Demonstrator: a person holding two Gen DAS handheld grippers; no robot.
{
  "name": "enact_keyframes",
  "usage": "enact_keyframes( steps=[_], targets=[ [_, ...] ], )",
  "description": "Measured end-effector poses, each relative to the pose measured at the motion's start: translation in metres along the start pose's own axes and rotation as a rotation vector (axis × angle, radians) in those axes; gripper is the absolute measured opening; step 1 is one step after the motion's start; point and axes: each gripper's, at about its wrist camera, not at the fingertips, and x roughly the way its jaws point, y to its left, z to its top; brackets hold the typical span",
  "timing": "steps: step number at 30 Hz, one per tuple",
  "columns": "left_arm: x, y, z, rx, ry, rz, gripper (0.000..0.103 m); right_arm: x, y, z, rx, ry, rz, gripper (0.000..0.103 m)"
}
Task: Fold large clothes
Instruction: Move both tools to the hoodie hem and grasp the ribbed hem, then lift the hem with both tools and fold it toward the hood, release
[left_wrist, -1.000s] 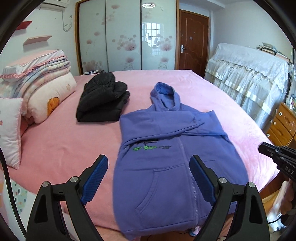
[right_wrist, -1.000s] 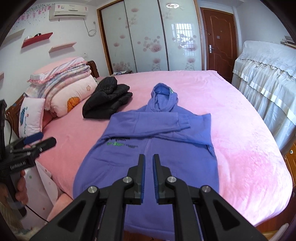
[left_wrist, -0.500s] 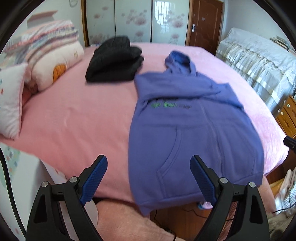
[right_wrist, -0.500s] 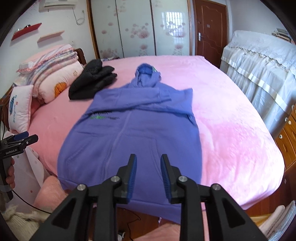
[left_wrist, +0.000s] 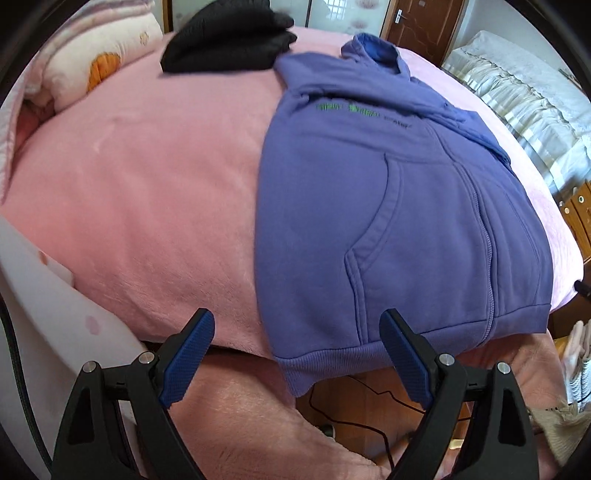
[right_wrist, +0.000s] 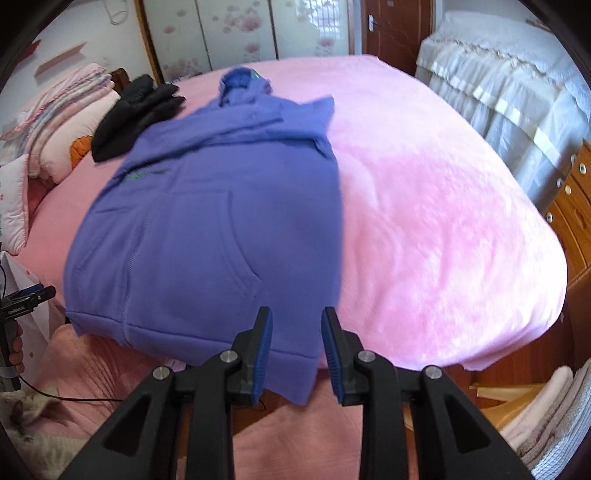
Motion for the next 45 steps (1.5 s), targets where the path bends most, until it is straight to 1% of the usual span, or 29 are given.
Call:
enact_keyframes(
  steps=[3,7,9,12,13,17,20,23,25,26,27,29,31,32,36,37,38,39,40,41,42,45],
  targets=[
    [0.016,0.007,-0.004,-0.014,0.048,-0.041,0.090,0.020,-0.018,-0.009,0.049,0.073,0.029,0.028],
    [0.030,0.013,-0.010,-0.011,0.086,-0.084,0.089,0.045,-0.031,-0.020,0.128,0.159,0.127,0.028],
    [0.038,0.017,-0.014,-0.017,0.105,-0.114,0.089,0.056,-0.032,-0.026,0.150,0.194,0.153,0.029],
    [0.049,0.025,-0.018,-0.046,0.129,-0.133,0.088,0.066,-0.032,-0.034,0.160,0.225,0.169,0.043],
    [0.052,0.027,-0.019,-0.054,0.132,-0.135,0.086,0.070,-0.031,-0.037,0.163,0.234,0.171,0.044],
    [0.062,0.034,-0.023,-0.111,0.139,-0.200,0.084,0.084,-0.032,-0.044,0.192,0.265,0.206,0.044],
    [0.068,0.035,-0.026,-0.133,0.137,-0.244,0.082,0.093,-0.032,-0.045,0.216,0.276,0.239,0.044],
    [0.074,0.034,-0.030,-0.142,0.160,-0.283,0.070,0.098,-0.029,-0.045,0.225,0.272,0.287,0.044],
    [0.077,0.035,-0.032,-0.148,0.172,-0.307,0.060,0.100,-0.023,-0.044,0.204,0.269,0.300,0.044],
    [0.079,0.036,-0.033,-0.156,0.179,-0.332,0.057,0.100,-0.020,-0.043,0.190,0.264,0.303,0.044],
    [0.078,0.037,-0.034,-0.163,0.183,-0.342,0.056,0.101,-0.018,-0.041,0.176,0.261,0.306,0.044],
    [0.079,0.040,-0.036,-0.172,0.189,-0.349,0.056,0.101,-0.015,-0.040,0.154,0.251,0.308,0.043],
    [0.086,0.042,-0.038,-0.185,0.227,-0.349,0.068,0.102,-0.014,-0.038,0.153,0.254,0.312,0.042],
    [0.091,0.042,-0.039,-0.196,0.250,-0.340,0.069,0.104,-0.015,-0.038,0.158,0.257,0.315,0.042],
    [0.095,0.040,-0.040,-0.207,0.261,-0.330,0.068,0.110,-0.024,-0.038,0.211,0.274,0.343,0.043],
    [0.095,0.037,-0.039,-0.203,0.258,-0.330,0.059,0.110,-0.024,-0.038,0.215,0.274,0.346,0.043],
    [0.092,0.035,-0.039,-0.192,0.253,-0.344,0.051,0.110,-0.023,-0.039,0.209,0.272,0.344,0.042],
    [0.089,0.031,-0.038,-0.180,0.255,-0.349,0.040,0.109,-0.023,-0.039,0.199,0.267,0.343,0.035],
    [0.087,0.028,-0.036,-0.170,0.262,-0.334,0.033,0.106,-0.022,-0.039,0.182,0.263,0.334,0.018],
    [0.083,0.024,-0.036,-0.156,0.274,-0.315,0.018,0.104,-0.021,-0.039,0.165,0.262,0.320,0.011],
    [0.079,0.022,-0.035,-0.151,0.283,-0.306,0.013,0.101,-0.021,-0.038,0.154,0.264,0.316,0.006],
    [0.063,0.012,-0.031,-0.127,0.292,-0.279,0.009,0.084,-0.013,-0.032,0.071,0.247,0.297,0.005]
  ],
)
